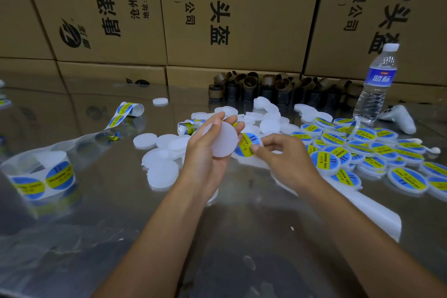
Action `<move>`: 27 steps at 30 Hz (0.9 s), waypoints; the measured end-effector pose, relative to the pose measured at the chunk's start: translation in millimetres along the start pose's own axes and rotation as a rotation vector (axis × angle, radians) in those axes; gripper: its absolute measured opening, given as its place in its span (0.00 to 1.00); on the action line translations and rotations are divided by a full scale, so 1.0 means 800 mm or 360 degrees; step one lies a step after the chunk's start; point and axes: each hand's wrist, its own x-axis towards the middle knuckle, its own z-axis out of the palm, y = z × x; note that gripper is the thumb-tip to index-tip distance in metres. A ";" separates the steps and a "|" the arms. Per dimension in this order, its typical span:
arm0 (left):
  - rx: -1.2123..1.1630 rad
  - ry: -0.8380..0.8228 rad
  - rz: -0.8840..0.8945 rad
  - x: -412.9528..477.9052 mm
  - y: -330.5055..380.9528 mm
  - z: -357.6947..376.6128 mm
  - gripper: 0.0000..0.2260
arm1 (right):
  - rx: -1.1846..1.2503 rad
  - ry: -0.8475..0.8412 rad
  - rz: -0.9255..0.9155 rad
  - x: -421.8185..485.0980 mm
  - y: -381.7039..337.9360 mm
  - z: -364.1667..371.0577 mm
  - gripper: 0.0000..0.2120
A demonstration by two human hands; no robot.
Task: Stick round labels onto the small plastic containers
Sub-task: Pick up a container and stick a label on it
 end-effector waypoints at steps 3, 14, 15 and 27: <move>0.0024 0.0037 -0.0012 0.000 -0.003 0.001 0.06 | 0.0369 0.0146 0.0047 -0.008 0.001 -0.021 0.04; 0.0737 0.0074 -0.0089 0.000 -0.025 -0.002 0.07 | 0.0604 0.0316 0.0054 -0.011 0.014 -0.016 0.07; 0.0789 0.0062 -0.0089 -0.001 -0.026 -0.003 0.08 | 0.0595 0.0310 0.0050 -0.011 0.013 -0.016 0.06; 0.1155 0.0101 -0.0093 -0.006 -0.030 -0.002 0.07 | -0.0189 0.0531 -0.0517 -0.016 0.013 -0.016 0.12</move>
